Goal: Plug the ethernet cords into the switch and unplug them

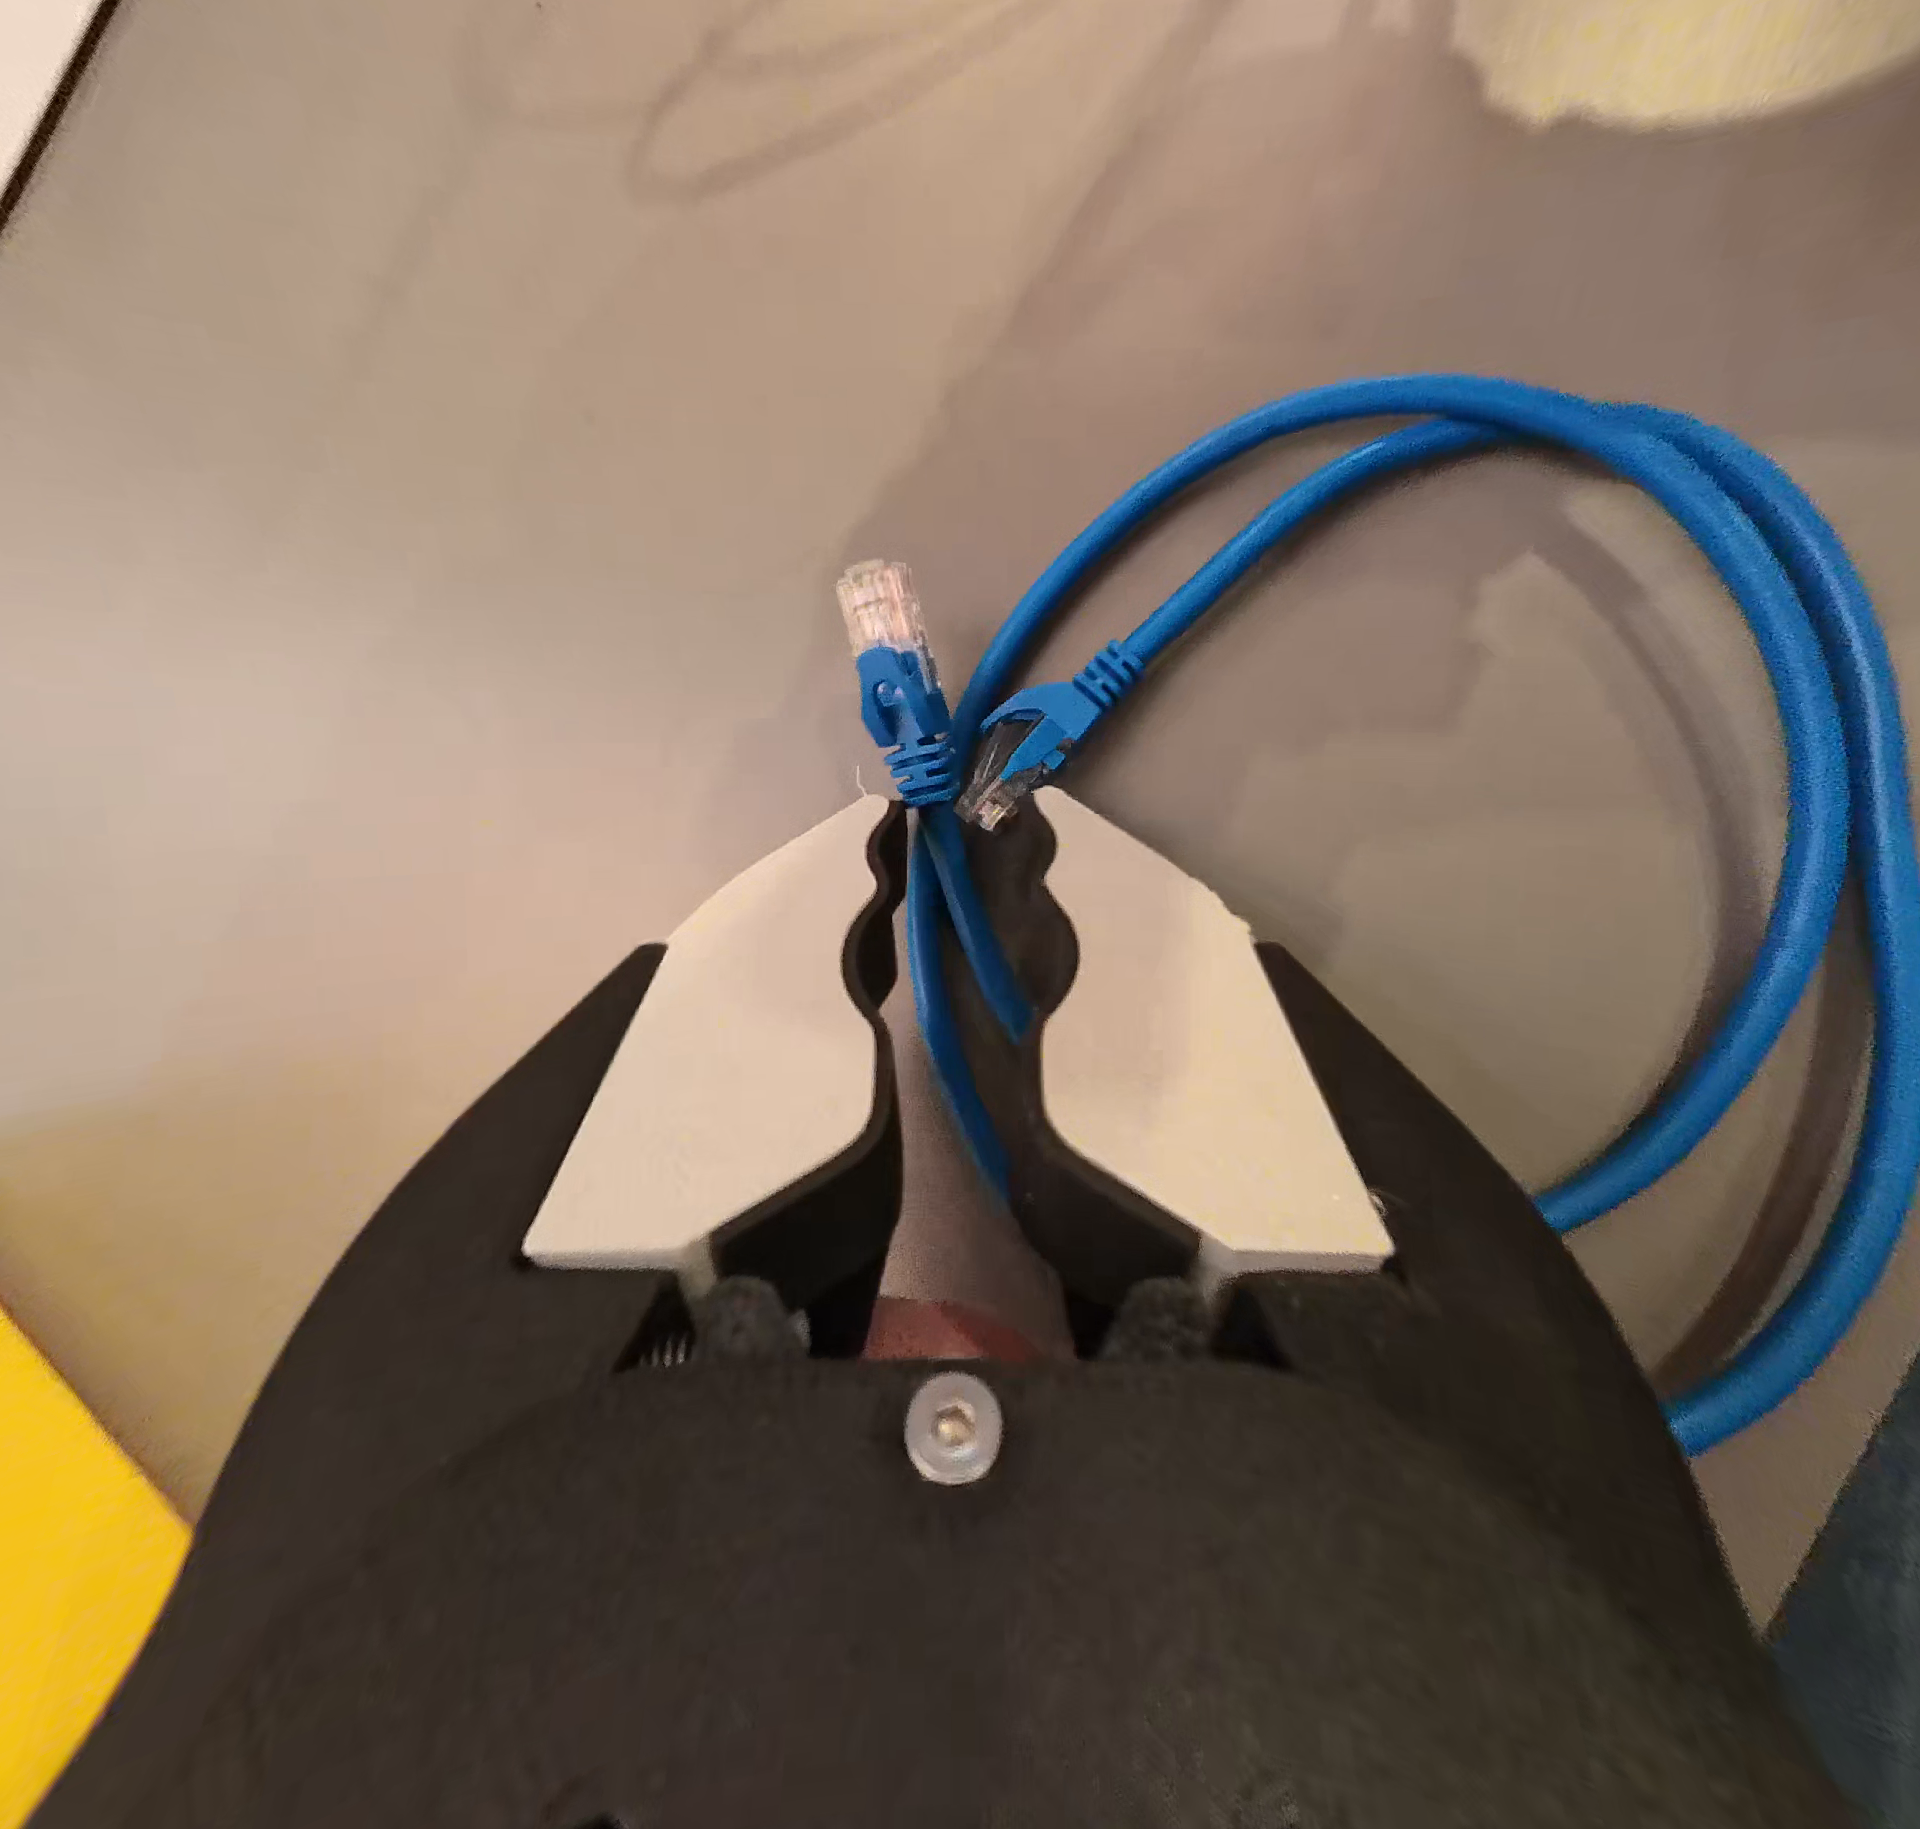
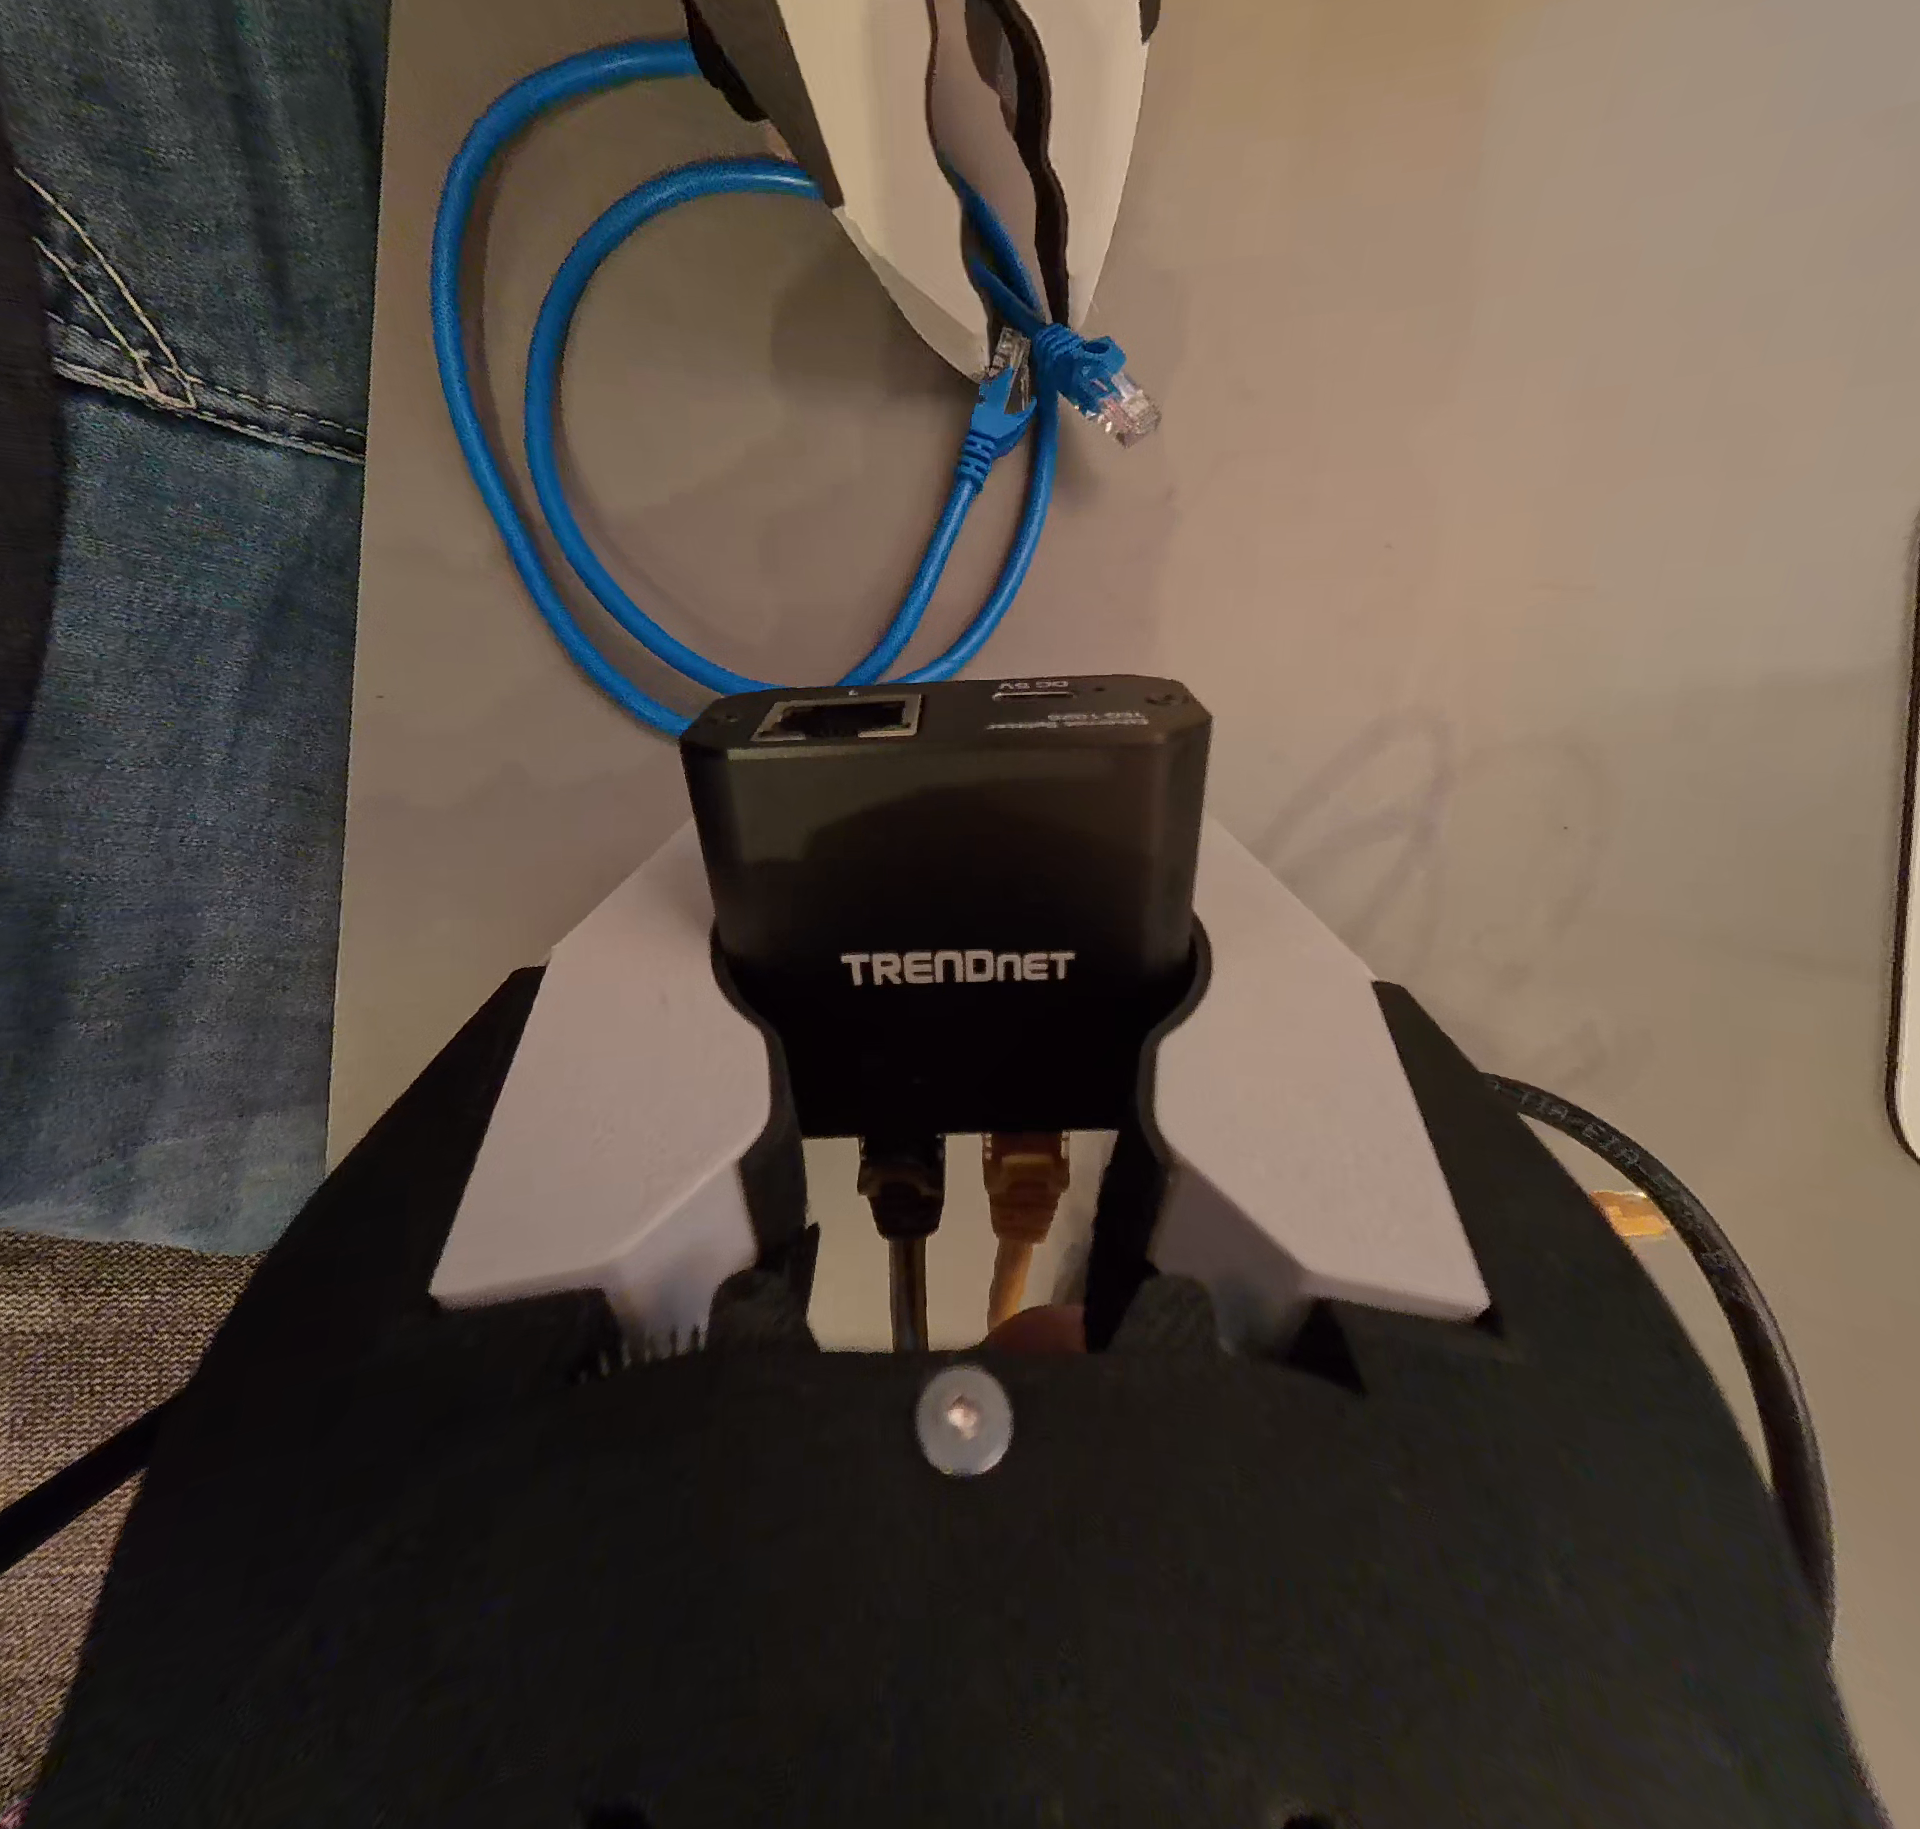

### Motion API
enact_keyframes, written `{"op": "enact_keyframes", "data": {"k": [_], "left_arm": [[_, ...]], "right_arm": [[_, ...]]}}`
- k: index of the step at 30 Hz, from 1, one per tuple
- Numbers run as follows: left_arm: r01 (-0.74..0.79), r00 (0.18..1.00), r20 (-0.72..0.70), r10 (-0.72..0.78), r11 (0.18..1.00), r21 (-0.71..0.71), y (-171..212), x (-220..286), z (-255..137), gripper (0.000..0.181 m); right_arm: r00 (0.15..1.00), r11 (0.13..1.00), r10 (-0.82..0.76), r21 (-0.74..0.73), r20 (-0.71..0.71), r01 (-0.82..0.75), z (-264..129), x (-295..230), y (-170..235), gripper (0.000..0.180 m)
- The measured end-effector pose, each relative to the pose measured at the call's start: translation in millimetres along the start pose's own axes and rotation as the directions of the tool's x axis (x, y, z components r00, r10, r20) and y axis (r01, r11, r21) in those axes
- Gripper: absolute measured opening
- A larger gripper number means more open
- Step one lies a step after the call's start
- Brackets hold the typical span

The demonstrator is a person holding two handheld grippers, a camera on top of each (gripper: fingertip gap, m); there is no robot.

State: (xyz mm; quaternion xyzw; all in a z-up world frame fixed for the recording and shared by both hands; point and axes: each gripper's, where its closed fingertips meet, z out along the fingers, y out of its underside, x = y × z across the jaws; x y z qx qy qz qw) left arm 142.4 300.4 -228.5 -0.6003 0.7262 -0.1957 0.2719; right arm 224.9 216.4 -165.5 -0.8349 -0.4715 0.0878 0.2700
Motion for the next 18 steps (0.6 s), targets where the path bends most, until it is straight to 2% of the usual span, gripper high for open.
{"op": "enact_keyframes", "data": {"k": [11, 16, 18], "left_arm": [[0.216, 0.972, -0.116, -0.202, 0.969, 0.12, -11.9, -8.3, -5.2, 0.018], [0.351, 0.925, -0.203, -0.321, 0.927, 0.134, -16.5, -8.7, -2.7, 0.021], [0.344, 0.933, -0.163, -0.321, 0.929, 0.138, -14.4, -16.3, -2.4, 0.022]], "right_arm": [[1.0, 1.0, 0.001, 0.012, -0.004, -0.001, -3.4, 0.3, -0.7, 0.07], [1.0, 1.0, -0.001, 0.011, -0.003, 0.001, -3.1, -0.1, -1.1, 0.07], [1.0, 1.0, 0.001, 0.013, -0.005, -0.001, -3.6, 0.3, -0.8, 0.07]]}}
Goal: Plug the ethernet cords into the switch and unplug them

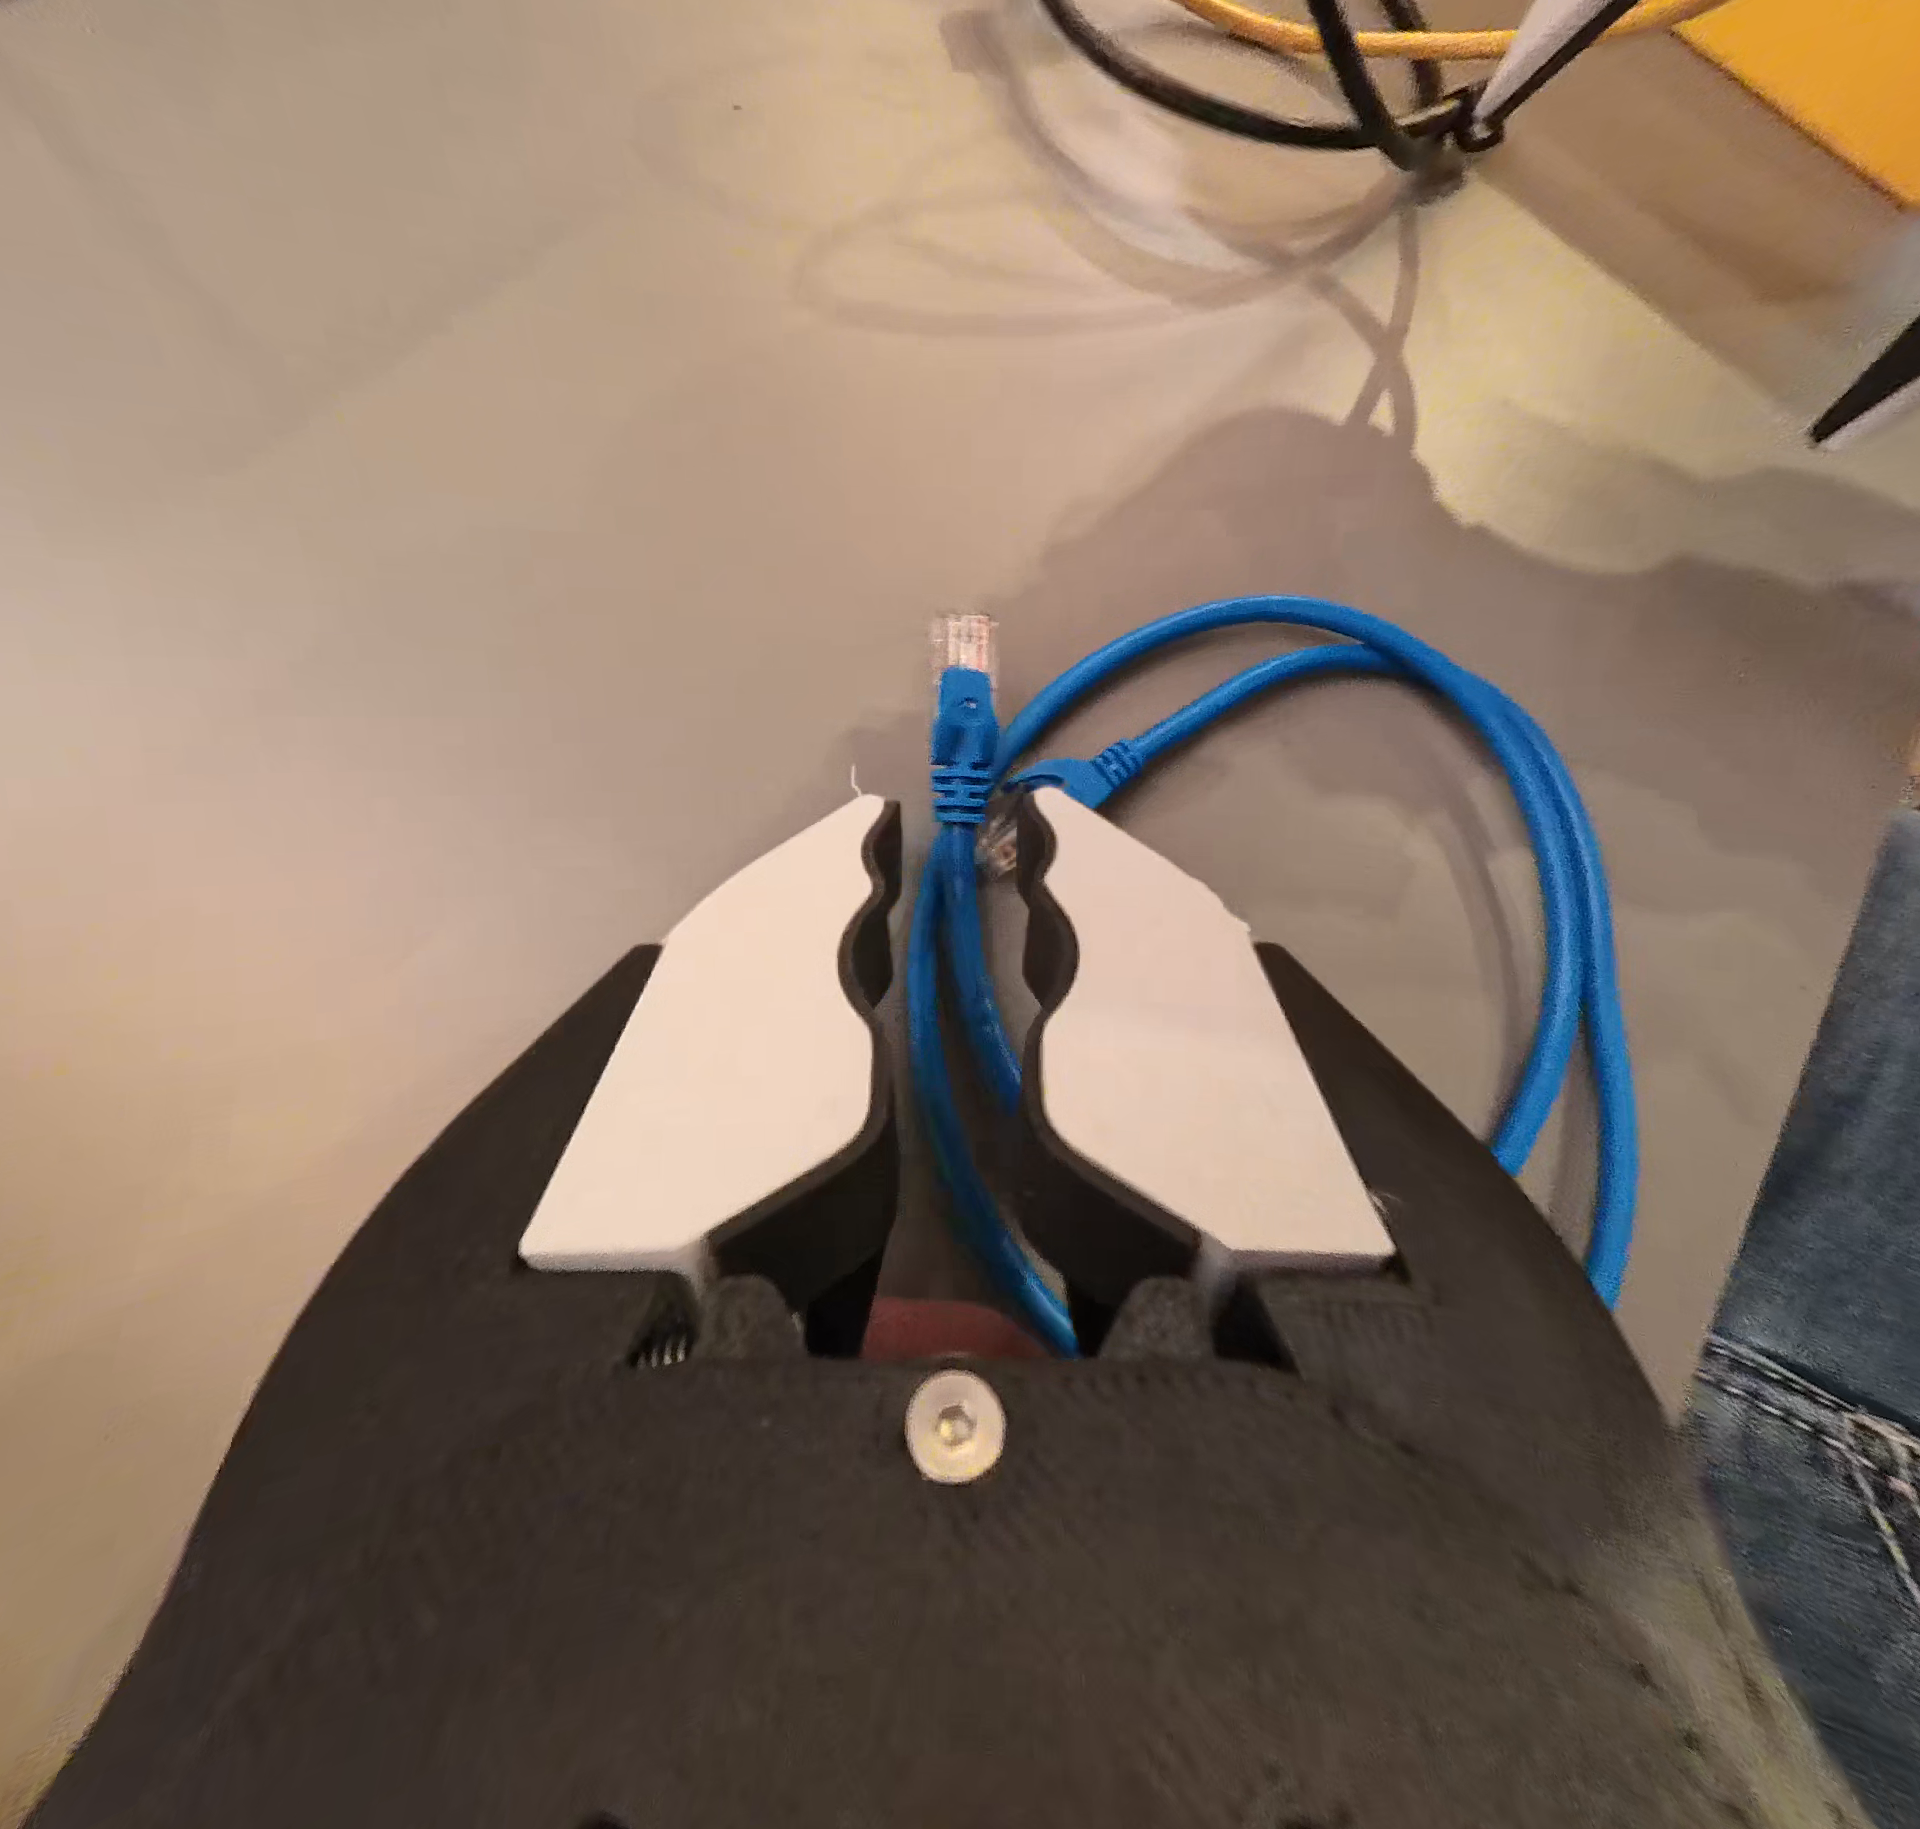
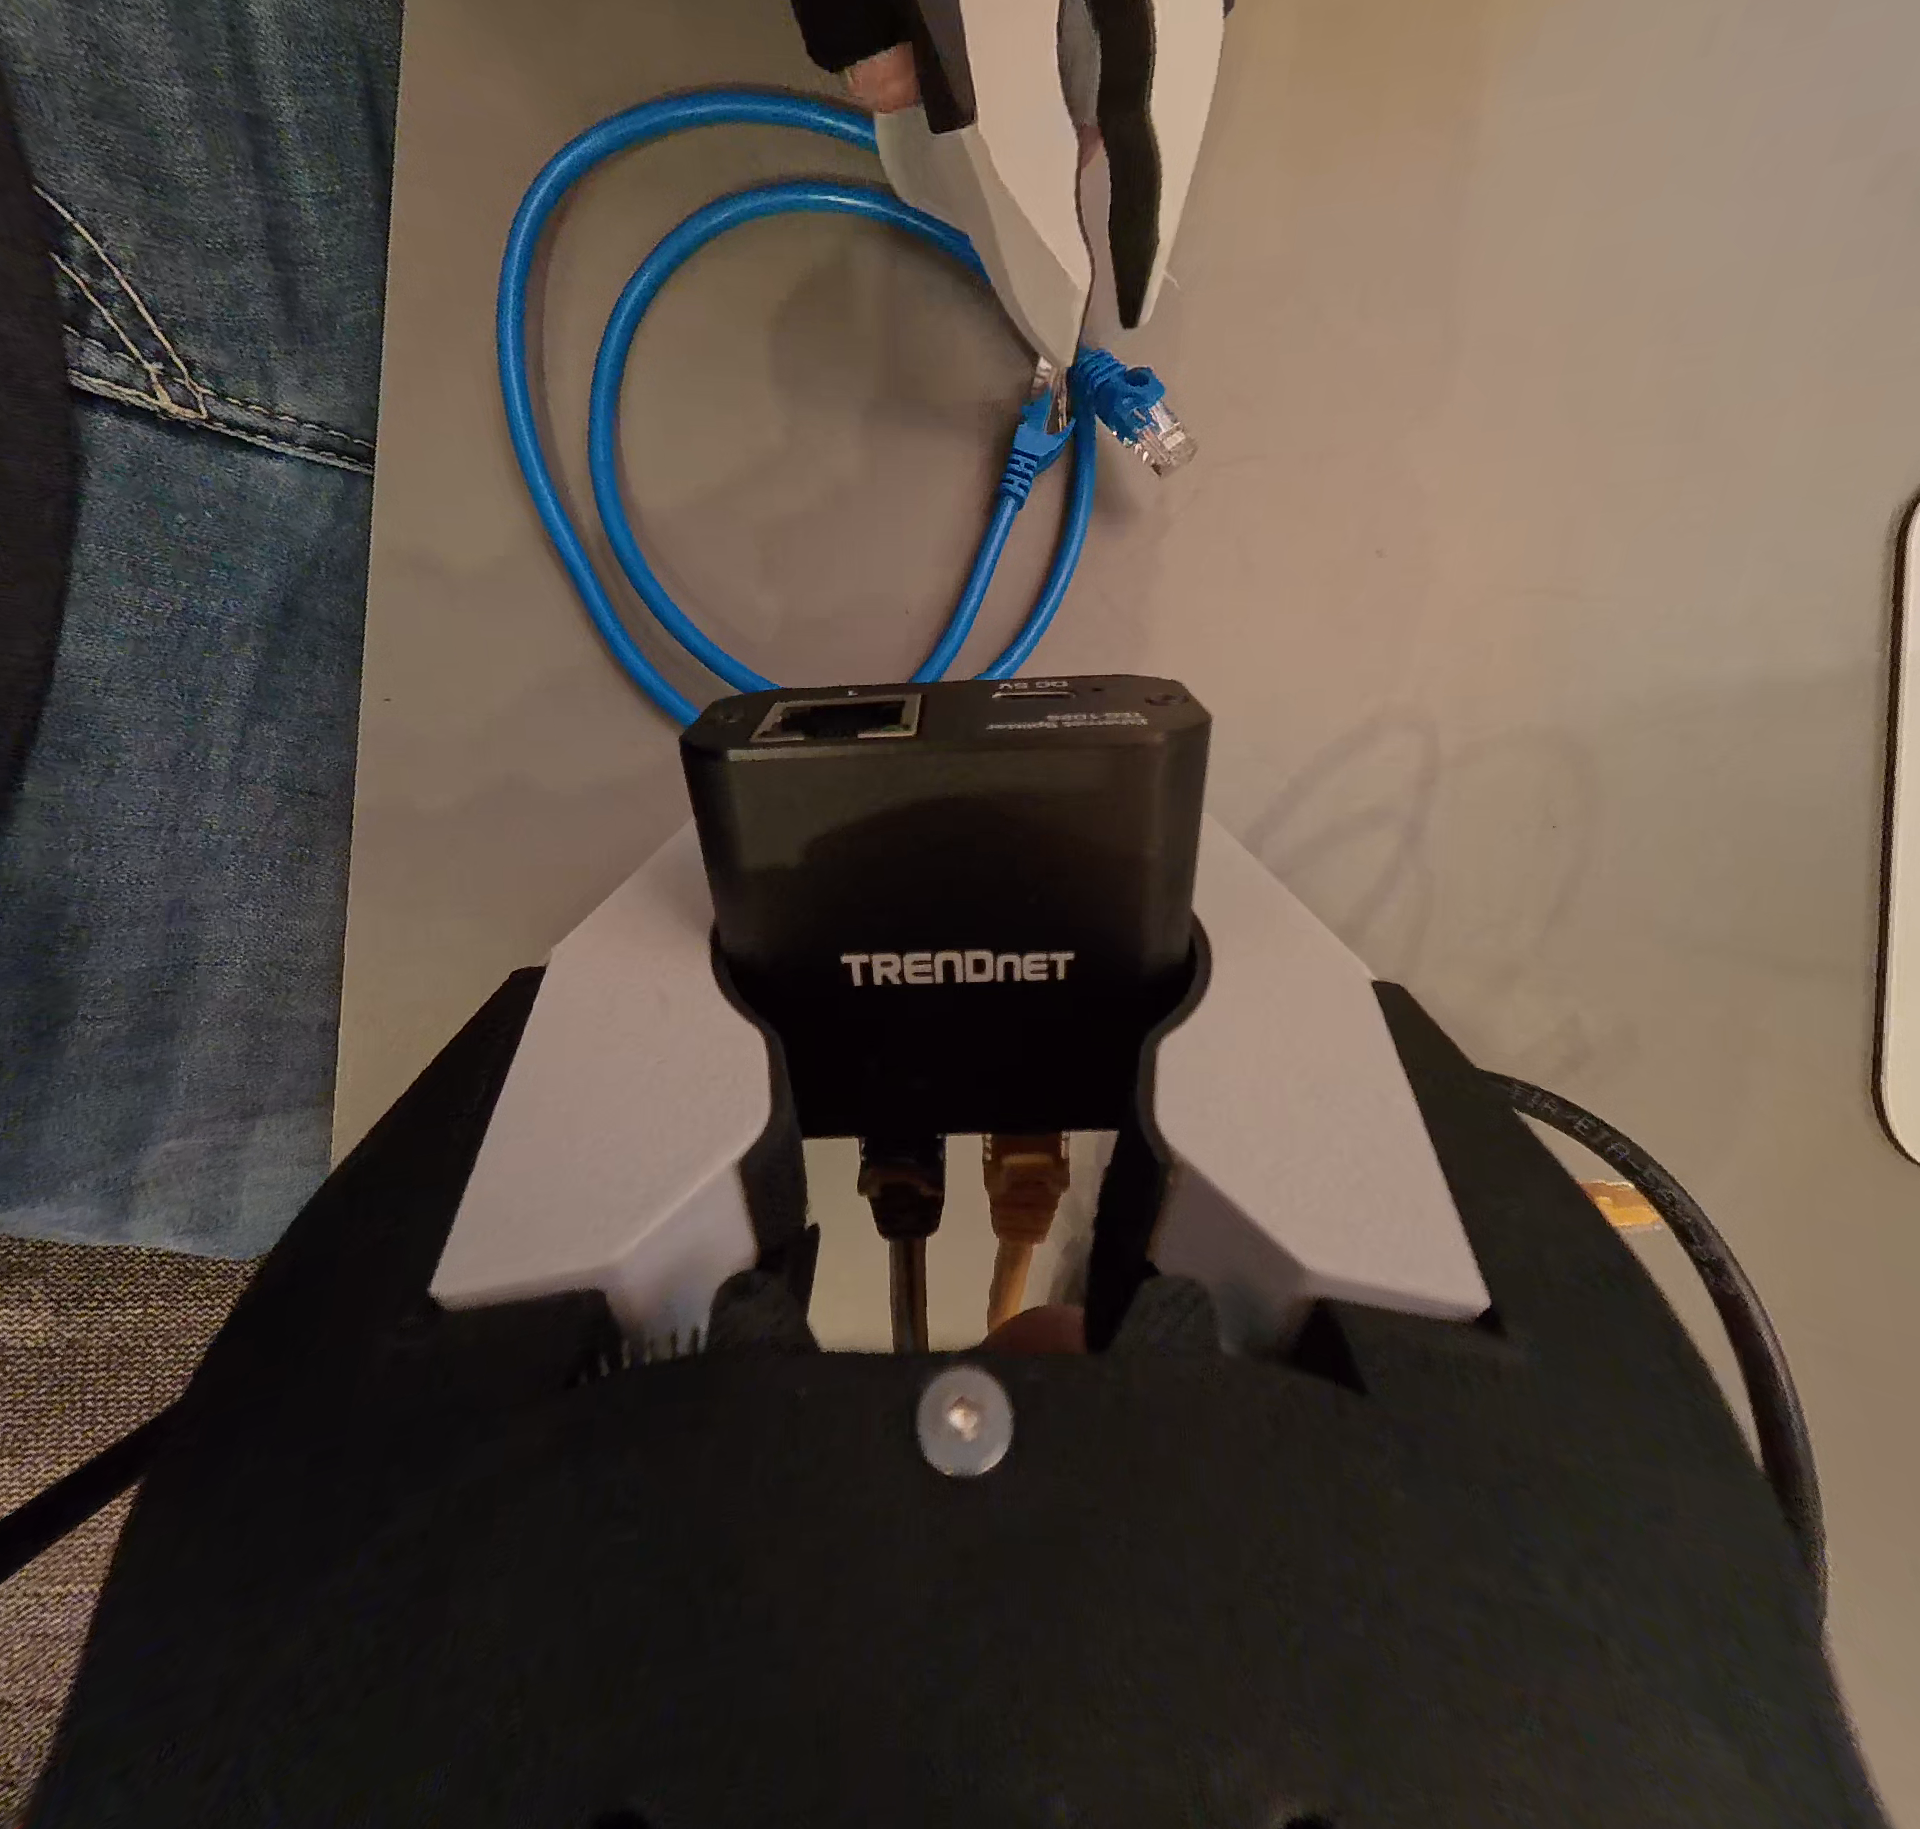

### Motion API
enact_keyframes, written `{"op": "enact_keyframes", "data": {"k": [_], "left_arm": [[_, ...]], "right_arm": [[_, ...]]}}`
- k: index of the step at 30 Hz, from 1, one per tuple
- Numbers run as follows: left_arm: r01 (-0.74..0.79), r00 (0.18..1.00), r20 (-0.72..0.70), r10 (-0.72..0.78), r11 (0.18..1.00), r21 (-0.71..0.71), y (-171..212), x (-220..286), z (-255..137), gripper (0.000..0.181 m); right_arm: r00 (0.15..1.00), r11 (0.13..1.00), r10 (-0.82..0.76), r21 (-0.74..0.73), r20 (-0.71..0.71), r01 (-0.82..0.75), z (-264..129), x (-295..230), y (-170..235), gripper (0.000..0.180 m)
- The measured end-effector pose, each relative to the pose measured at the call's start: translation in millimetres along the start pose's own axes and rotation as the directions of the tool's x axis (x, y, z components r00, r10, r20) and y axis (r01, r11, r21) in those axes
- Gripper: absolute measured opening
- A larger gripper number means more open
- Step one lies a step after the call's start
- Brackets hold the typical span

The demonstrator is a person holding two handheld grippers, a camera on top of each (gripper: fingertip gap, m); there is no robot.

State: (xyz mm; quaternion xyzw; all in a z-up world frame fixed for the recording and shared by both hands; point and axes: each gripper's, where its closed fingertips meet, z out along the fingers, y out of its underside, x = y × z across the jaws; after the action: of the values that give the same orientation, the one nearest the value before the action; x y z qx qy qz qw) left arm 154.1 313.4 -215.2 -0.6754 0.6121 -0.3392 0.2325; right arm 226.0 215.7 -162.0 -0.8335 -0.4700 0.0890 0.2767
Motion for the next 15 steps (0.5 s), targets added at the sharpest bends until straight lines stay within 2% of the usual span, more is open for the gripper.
{"op": "enact_keyframes", "data": {"k": [6, 8, 15], "left_arm": [[-0.092, 0.986, 0.134, 0.1, 0.994, -0.066, 5.1, -6.8, 10.2, 0.02], [-0.142, 0.978, 0.142, 0.155, 0.985, -0.1, 7.6, -2.9, 14.3, 0.012], [-0.223, 0.95, 0.195, 0.243, 0.968, -0.117, 0.1, -6.8, 6.3, 0.01]], "right_arm": [[1.0, 1.0, -0.003, -0.003, 0.007, 0.003, 2.8, -0.6, 0.0, 0.07], [1.0, 1.0, -0.003, -0.004, 0.007, 0.003, 2.9, -0.8, 0.2, 0.07], [1.0, 1.0, 0.0, -0.002, -0.002, 0.0, 1.3, 0.8, 1.0, 0.07]]}}
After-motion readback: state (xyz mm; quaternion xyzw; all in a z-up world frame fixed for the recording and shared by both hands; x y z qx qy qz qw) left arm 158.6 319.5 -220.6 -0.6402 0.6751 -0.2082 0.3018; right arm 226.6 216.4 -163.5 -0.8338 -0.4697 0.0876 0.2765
